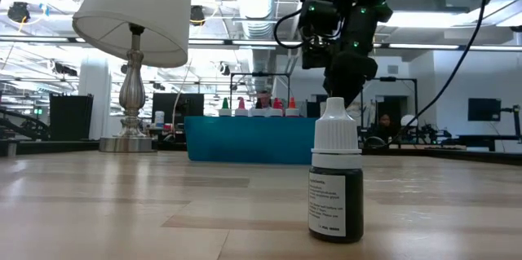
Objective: Pick & Place food coloring
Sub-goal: Put the small black food coloring bottle into the bin
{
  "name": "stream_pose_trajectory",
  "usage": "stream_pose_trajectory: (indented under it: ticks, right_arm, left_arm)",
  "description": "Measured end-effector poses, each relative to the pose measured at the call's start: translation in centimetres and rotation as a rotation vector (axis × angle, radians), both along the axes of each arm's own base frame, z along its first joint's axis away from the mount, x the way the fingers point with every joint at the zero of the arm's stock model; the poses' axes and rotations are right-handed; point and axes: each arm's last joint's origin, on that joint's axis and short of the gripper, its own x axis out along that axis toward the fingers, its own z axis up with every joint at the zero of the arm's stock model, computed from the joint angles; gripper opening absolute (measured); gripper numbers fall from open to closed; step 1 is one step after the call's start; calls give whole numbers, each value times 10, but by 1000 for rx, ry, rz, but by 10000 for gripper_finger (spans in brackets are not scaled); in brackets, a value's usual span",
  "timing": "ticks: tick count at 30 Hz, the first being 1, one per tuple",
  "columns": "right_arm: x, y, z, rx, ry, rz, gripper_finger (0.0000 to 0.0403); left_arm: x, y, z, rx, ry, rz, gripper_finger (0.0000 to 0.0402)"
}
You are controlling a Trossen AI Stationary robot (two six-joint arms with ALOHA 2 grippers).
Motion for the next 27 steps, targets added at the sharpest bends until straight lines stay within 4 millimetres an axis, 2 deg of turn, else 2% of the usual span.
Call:
stream_pose_trajectory:
  ticks: [8, 27]
  right_arm:
    - [0, -2, 0, 4, -2, -4, 82]
    - [0, 0, 0, 42, -17, 44, 85]
  left_arm:
    - [0, 0, 0, -4, 3, -2, 176]
    - [0, 0, 0, -13, 0, 1, 176]
